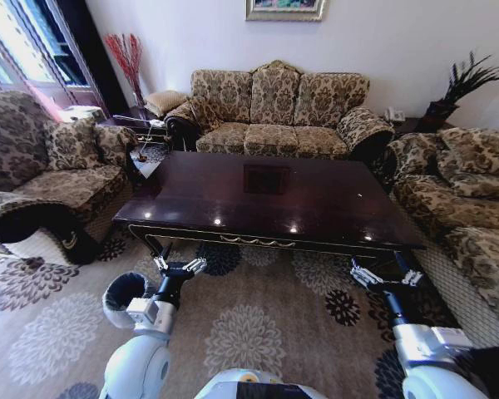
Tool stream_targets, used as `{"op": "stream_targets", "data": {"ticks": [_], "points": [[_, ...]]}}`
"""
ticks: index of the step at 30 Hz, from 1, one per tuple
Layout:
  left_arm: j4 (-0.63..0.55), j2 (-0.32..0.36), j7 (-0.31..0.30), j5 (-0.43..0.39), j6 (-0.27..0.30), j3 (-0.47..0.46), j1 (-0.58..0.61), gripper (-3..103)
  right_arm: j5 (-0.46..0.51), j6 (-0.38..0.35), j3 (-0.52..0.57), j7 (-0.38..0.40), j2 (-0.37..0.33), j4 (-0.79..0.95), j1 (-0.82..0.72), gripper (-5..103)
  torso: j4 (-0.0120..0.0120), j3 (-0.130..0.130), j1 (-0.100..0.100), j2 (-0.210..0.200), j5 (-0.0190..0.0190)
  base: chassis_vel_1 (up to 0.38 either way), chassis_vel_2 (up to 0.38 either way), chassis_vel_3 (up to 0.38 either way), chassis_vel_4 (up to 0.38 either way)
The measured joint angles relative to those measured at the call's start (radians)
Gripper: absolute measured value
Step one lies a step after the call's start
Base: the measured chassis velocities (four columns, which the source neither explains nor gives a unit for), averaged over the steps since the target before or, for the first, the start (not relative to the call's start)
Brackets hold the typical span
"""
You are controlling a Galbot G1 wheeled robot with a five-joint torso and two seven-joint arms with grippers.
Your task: Move to the front of the table and place the trash on the table into the trash bin.
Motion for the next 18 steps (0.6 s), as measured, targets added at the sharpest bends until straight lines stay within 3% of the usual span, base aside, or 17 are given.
{"op": "stream_targets", "data": {"ticks": [18], "points": [[0.000,0.000,0.000,0.000,0.000,0.000,0.000,100,0.000,0.000,0.000,0.000,0.000,0.000,0.000,100,0.0000,0.000,0.000,0.000,0.0000,0.000,0.000,0.000,0.000]]}}
